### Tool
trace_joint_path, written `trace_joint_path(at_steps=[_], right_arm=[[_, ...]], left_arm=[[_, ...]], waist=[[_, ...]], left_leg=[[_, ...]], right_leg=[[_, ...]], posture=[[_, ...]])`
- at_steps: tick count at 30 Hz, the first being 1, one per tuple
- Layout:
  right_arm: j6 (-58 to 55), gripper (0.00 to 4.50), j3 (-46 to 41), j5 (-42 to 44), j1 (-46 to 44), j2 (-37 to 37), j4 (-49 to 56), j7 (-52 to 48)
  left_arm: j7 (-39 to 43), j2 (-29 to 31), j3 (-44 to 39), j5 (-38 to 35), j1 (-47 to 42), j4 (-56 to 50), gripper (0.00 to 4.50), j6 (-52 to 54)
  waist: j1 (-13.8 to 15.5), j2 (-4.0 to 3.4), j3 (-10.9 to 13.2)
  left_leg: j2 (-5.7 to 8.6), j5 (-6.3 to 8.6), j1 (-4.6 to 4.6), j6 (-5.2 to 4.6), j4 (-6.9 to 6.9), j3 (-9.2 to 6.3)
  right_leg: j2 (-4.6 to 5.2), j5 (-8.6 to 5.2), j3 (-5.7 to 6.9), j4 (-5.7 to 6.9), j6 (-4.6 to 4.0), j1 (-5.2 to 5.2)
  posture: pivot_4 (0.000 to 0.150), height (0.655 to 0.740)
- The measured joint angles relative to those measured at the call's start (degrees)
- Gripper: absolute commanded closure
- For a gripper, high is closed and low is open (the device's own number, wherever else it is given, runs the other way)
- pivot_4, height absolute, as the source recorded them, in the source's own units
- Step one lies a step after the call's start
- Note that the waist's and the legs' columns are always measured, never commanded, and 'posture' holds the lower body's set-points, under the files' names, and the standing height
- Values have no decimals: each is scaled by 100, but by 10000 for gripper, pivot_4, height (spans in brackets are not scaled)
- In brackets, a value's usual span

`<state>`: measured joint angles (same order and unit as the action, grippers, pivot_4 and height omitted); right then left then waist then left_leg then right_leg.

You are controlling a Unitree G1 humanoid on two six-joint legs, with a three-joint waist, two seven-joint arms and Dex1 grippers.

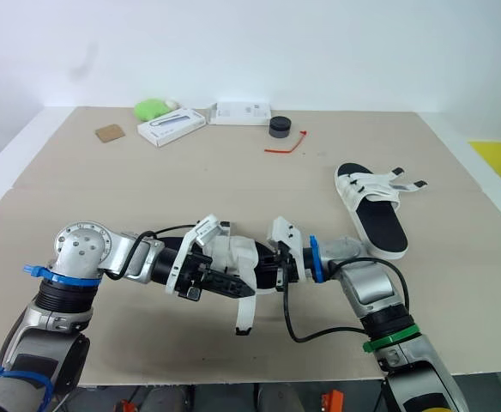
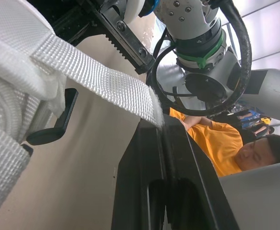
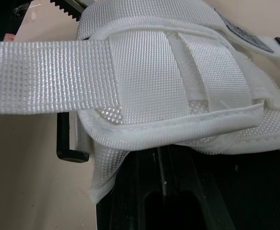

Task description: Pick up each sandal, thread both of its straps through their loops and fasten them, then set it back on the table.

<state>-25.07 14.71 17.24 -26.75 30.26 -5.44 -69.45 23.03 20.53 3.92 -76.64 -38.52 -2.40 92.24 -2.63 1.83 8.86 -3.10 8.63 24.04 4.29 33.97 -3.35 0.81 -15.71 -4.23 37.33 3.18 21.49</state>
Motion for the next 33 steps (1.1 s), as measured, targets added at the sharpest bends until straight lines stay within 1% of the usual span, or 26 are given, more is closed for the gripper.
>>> trace_joint_path(at_steps=[4,7,9,13,18,19,20,23,25,30,33], right_arm=[[0,45000,-10,0,5,1,0,14],[0,45000,-4,0,1,-1,0,4],[1,45000,4,0,-7,-5,0,-16],[1,45000,16,0,-26,-29,0,-34],[3,45000,14,0,-27,-43,0,-40],[3,45000,13,0,-23,-45,0,-39],[3,45000,12,0,-21,-45,0,-40],[3,45000,4,0,-14,-53,4,-25],[1,45000,-6,2,0,-57,22,-12],[-2,45000,-40,5,59,-61,89,12],[-4,45000,-62,6,92,-61,132,17]], left_arm=[[145,38,-64,22,-304,332,44824,-5],[446,248,-223,136,-713,676,44824,-14],[885,529,-223,316,-1101,955,44824,-56],[1716,771,-6,811,-1520,1489,44824,-244],[2962,903,629,1388,-1822,1970,44824,-444],[3310,959,818,1586,-1912,2024,44824,-577],[3385,965,864,1638,-1932,2047,44824,-614],[3927,951,1287,2109,-2017,2311,44824,-939],[4313,885,1520,2417,-2113,2680,44824,-1123],[4935,679,1730,3098,-2611,3564,44824,-1635],[5284,435,1815,3548,-2839,4148,44824,-1988]], waist=[[-1,1,1],[-3,1,1],[-6,1,1],[-11,0,1],[-14,-1,2],[-14,-1,2],[-14,-1,2],[-15,-1,2],[-13,0,2],[-14,0,2],[-13,0,3]], left_leg=[[1,-1,0,0,1,-1],[3,-1,1,1,1,-1],[4,1,4,3,0,0],[4,3,9,7,-4,1],[2,3,18,7,-6,1],[2,3,19,7,-6,1],[2,3,18,7,-6,1],[2,3,17,7,-6,2],[0,3,21,7,-6,2],[1,3,27,6,-6,2],[1,5,30,3,-6,2]], right_leg=[[0,1,1,0,1,2],[0,1,1,-1,2,12],[0,1,0,-3,1,33],[1,-2,0,-3,2,34],[-1,-1,0,-2,2,35],[-1,-2,0,-3,1,38],[-1,-2,0,-3,0,38],[-1,-2,0,-3,0,41],[-2,-2,0,-2,0,40],[-2,-4,0,-3,1,40],[-2,-6,0,-2,3,38]], posture=[[1500,7400],[1500,7400],[1500,7400],[1500,7400],[1500,7400],[1500,7400],[1500,7400],[1500,7400],[1500,7400],[1500,7400],[1500,7400]])
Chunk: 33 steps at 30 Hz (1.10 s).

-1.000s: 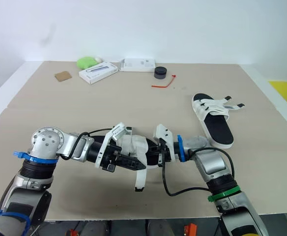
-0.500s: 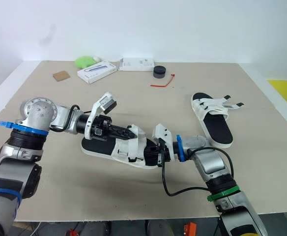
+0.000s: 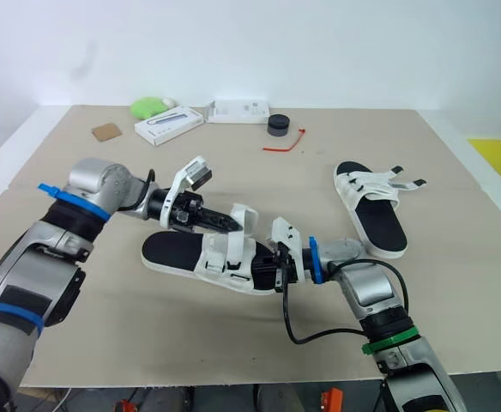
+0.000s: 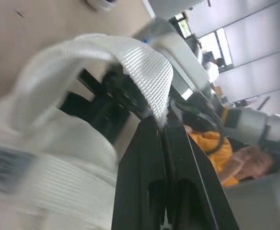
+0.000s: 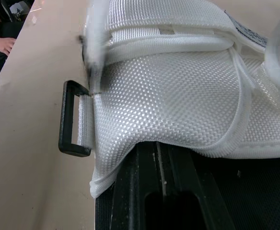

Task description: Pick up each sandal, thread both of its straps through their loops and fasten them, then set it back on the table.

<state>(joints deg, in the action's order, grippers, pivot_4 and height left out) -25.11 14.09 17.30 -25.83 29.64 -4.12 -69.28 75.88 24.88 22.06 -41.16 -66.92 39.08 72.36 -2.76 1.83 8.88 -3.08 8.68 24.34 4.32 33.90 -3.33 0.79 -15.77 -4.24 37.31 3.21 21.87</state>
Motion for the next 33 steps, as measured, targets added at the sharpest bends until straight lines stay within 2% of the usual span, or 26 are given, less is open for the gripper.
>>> trace_joint_path(at_steps=[6,12,33], right_arm=[[-12,45000,-9,2,16,-7,26,9],[-20,45000,-14,2,26,-9,37,45],[-60,45000,-25,33,44,-9,52,64]], left_arm=[[529,-208,65,485,-104,277,44824,-144],[791,-371,65,642,-103,233,44824,29],[957,-375,201,1088,262,-135,44824,-15]], waist=[[-3,0,0],[-3,-1,1],[-1,-2,0]], left_leg=[[-1,2,3,-3,-3,-1],[-1,1,3,-4,-3,-1],[-1,1,1,-5,-2,-2]], right_leg=[[-2,0,0,1,4,1],[-2,0,0,2,4,0],[-2,11,0,5,25,-3]], posture=[[1500,7400],[1500,7400],[1500,7400]])
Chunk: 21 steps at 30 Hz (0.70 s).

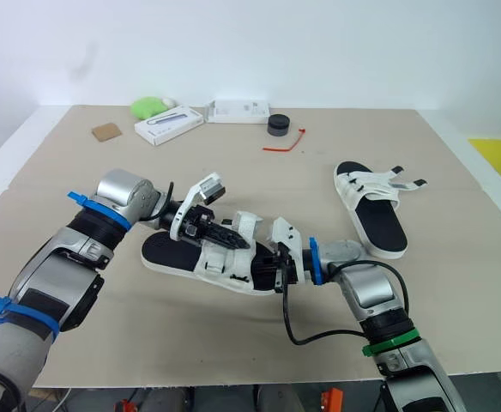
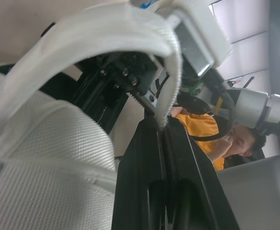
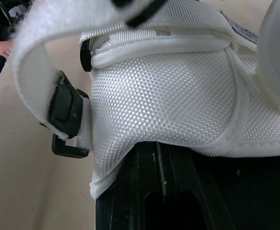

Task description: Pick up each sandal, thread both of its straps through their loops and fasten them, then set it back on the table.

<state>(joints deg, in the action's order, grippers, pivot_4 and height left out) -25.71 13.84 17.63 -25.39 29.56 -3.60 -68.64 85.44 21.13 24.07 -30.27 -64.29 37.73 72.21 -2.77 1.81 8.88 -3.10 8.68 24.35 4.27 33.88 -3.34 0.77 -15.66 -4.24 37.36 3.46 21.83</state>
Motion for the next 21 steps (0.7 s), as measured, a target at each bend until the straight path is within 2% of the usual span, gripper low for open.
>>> trace_joint_path(at_steps=[11,21], right_arm=[[-1,45000,3,-1,3,1,-1,23],[-1,45000,22,9,9,1,13,20]], left_arm=[[-267,-412,-155,751,-53,1035,44824,-1235],[323,-166,164,1340,357,77,44824,-2670]], waist=[[2,-1,-2],[-2,-9,-7]], left_leg=[[0,0,-3,0,3,-1],[-3,4,-6,-8,2,0]], right_leg=[[0,0,0,1,2,-6],[-5,-3,0,3,-3,-10]], posture=[[1500,7400],[1500,7400]])
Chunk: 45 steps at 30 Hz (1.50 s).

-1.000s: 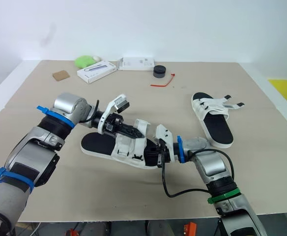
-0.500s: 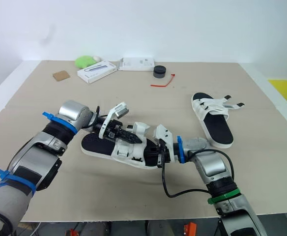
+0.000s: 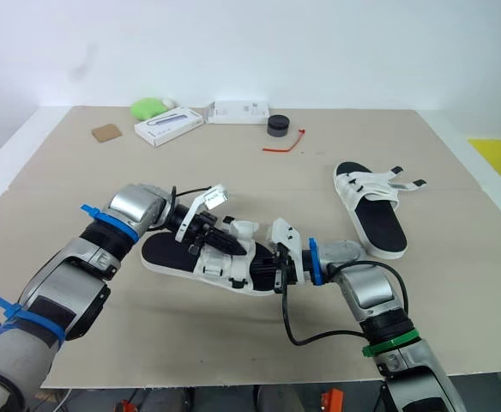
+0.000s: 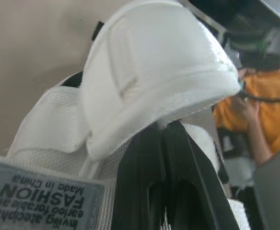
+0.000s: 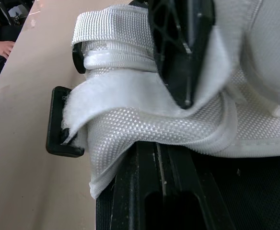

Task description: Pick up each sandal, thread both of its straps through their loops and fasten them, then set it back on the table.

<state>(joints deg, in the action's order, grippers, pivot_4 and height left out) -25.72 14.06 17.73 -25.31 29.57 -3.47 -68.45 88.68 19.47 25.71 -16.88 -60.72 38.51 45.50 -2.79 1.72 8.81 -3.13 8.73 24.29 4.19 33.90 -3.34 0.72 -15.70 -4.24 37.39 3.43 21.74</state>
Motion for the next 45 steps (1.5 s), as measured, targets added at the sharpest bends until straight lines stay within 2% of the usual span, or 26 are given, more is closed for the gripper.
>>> trace_joint_path(at_steps=[5,11,15,18,23,28,31,37,45], right_arm=[[0,45000,4,5,-1,0,3,-3],[-1,45000,4,6,-5,-1,-5,-3],[-6,45000,35,4,-30,-24,-60,10],[-9,45000,29,1,-42,-23,-112,27],[-14,45000,22,2,-32,-22,-113,34],[-15,45000,16,2,-31,-21,-113,44],[-16,45000,18,2,-32,-21,-107,36],[-20,45000,39,8,-30,-25,-65,-15],[-34,45000,52,7,-47,-26,-73,3]], left_arm=[[63,87,-91,11,181,-457,44824,-186],[222,259,-189,-305,463,-1645,44824,124],[289,482,-44,-208,893,-2282,44824,-568],[-84,351,-98,75,1018,-2050,44824,-1500],[-683,16,-298,442,947,-1331,44824,-2335],[-946,-200,-399,662,856,-883,44824,-2963],[-798,-194,-412,668,866,-882,44824,-3180],[200,291,-284,91,1301,-1928,44824,-3033],[280,481,-75,106,1420,-2139,44824,-3796]], waist=[[0,-1,0],[3,-2,0],[-2,-15,-8],[14,-13,-10],[13,-16,-14],[14,-16,-14],[13,-17,-13],[2,-19,-13],[4,-19,-13]], left_leg=[[-4,2,0,-4,0,0],[-7,2,-2,-4,1,0],[-10,5,-31,-9,1,4],[-11,5,-44,-10,8,3],[-10,5,-44,-10,12,4],[-9,5,-43,-10,14,4],[-9,5,-42,-10,14,4],[-12,23,-42,-38,10,5],[-13,24,-45,-39,14,5]], right_leg=[[-4,-2,0,2,-1,0],[-6,-2,-1,5,-1,-4],[-8,-6,-4,5,-8,-30],[-9,-18,-4,5,-29,-44],[-9,-17,-6,5,-27,-46],[-9,-14,-6,5,-22,-46],[-9,-14,-6,5,-22,-46],[-13,-19,-8,12,-13,-43],[-14,-33,-8,19,-35,-43]], posture=[[1500,7400],[1500,7400],[1500,7400],[1500,7400],[1500,7400],[1500,7400],[1500,7400],[1500,7400],[1500,7400]])
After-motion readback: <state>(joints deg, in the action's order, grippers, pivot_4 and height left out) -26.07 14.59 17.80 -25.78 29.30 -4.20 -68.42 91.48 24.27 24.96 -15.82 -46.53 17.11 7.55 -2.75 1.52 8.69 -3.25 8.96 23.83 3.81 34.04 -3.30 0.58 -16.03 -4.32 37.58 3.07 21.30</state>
